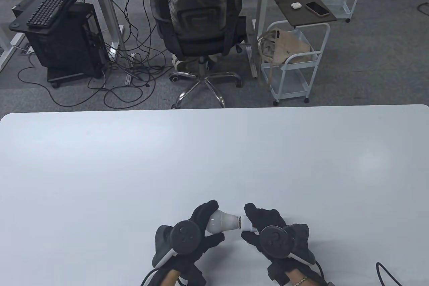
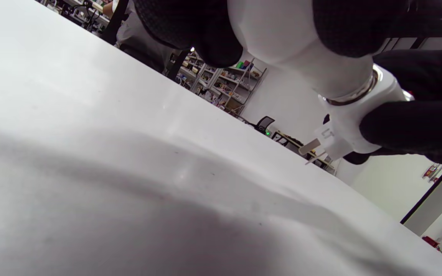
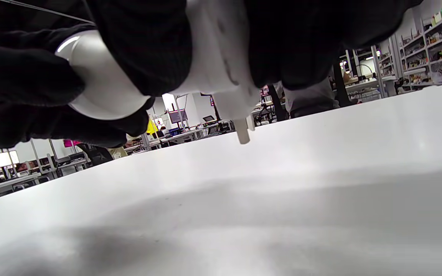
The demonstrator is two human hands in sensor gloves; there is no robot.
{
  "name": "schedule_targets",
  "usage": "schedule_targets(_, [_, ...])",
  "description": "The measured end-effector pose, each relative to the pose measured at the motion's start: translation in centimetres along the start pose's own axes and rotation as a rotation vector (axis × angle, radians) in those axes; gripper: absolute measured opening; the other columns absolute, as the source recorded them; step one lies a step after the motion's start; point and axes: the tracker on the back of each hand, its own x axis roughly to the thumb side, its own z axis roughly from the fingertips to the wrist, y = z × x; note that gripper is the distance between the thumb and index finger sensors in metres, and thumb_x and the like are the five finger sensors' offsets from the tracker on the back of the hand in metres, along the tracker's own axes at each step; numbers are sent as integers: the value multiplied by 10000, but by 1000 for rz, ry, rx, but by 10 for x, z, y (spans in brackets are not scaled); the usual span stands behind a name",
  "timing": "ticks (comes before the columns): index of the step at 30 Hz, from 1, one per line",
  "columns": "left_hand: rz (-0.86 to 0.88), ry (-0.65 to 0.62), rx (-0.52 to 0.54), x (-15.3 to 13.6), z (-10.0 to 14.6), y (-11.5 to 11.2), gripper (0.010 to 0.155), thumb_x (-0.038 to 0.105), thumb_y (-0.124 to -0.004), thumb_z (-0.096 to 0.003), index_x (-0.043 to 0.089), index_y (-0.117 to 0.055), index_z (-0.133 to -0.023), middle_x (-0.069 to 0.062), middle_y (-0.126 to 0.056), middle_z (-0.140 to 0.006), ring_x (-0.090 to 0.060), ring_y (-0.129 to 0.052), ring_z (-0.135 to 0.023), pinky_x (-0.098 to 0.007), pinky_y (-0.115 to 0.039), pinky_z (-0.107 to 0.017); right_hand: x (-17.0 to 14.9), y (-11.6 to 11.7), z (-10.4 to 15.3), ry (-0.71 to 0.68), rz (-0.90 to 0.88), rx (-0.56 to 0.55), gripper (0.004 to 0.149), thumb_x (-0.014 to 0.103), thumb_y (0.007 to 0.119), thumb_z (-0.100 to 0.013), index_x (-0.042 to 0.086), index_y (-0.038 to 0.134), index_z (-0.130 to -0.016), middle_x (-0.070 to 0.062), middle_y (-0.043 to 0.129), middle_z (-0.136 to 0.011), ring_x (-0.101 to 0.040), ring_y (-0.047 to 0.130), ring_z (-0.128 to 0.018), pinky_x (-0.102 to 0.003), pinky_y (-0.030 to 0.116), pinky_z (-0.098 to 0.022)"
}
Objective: Unscrew light bulb from socket
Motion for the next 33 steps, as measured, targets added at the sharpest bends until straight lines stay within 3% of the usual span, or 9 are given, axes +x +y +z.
schedule_targets(2, [52,15,-17,-2,0,-3,799,514,-797,-556,247,-358,-1169,-167,-642,-1165,-225,-838,-989,-419,-717,-793,4,0,1,-23,69,-49,705,398,887,-473,88,629,-1050,-232,860,-868,-394,888,-734,-585,677,-650])
schedule_targets(6, [97,53,-80,-7,-3,-5,836,556,-781,-538,235,-358,-1182,-174,-676,-1141,-217,-859,-964,-416,-729,-772,0,0,-2,4,56,11,705,405,879,-484,104,613,-1064,-217,845,-894,-388,876,-760,-578,665,-664])
schedule_targets(11, [196,35,-103,-13,-1,-4,899,519,-788,-543,326,-177,-1174,-152,-334,-1279,-299,-596,-1148,-473,-553,-869,-10,2,-2,60,36,23,707,406,873,-493,96,606,-1069,-217,839,-901,-392,871,-766,-584,658,-663])
schedule_targets(14, [185,24,-98,-16,-1,-1,827,471,-800,-555,349,-254,-1163,-57,-388,-1275,-239,-600,-1153,-428,-551,-877,-17,1,-2,83,-32,30,706,408,872,-494,94,607,-1068,-219,842,-897,-394,872,-764,-584,659,-661])
schedule_targets(18, [197,37,-64,-17,-1,-1,764,431,-794,-573,370,-297,-1150,-42,-440,-1260,-206,-658,-1124,-401,-577,-872,-17,2,-1,68,-46,42,706,409,872,-492,92,609,-1066,-219,841,-896,-395,872,-762,-585,659,-661])
schedule_targets(22, [234,36,-75,-21,-2,0,763,447,-784,-575,352,-310,-1165,-105,-476,-1248,-231,-692,-1102,-413,-599,-863,-13,2,0,45,-42,25,705,409,871,-491,88,614,-1064,-221,845,-890,-396,874,-757,-585,661,-660])
schedule_targets(27, [345,79,-170,-28,-4,-5,763,586,-664,-591,309,-296,-1200,-197,-570,-1179,-211,-785,-1013,-435,-655,-815,-16,4,-1,48,-72,54,705,410,869,-493,97,606,-1068,-214,838,-902,-394,868,-771,-583,653,-667])
schedule_targets(29, [352,71,-188,-29,-4,-8,799,591,-671,-587,302,-252,-1203,-193,-479,-1224,-270,-704,-1083,-464,-598,-842,-17,6,-2,56,-66,54,706,410,869,-495,98,603,-1070,-212,835,-906,-394,865,-777,-583,651,-668])
schedule_targets(33, [321,47,-190,-25,-4,-7,869,521,-759,-568,432,-114,-1143,-151,-212,-1296,-334,-495,-1184,-492,-497,-880,-17,6,-3,60,-57,58,706,407,869,-496,101,599,-1072,-211,829,-914,-396,858,-785,-585,644,-672])
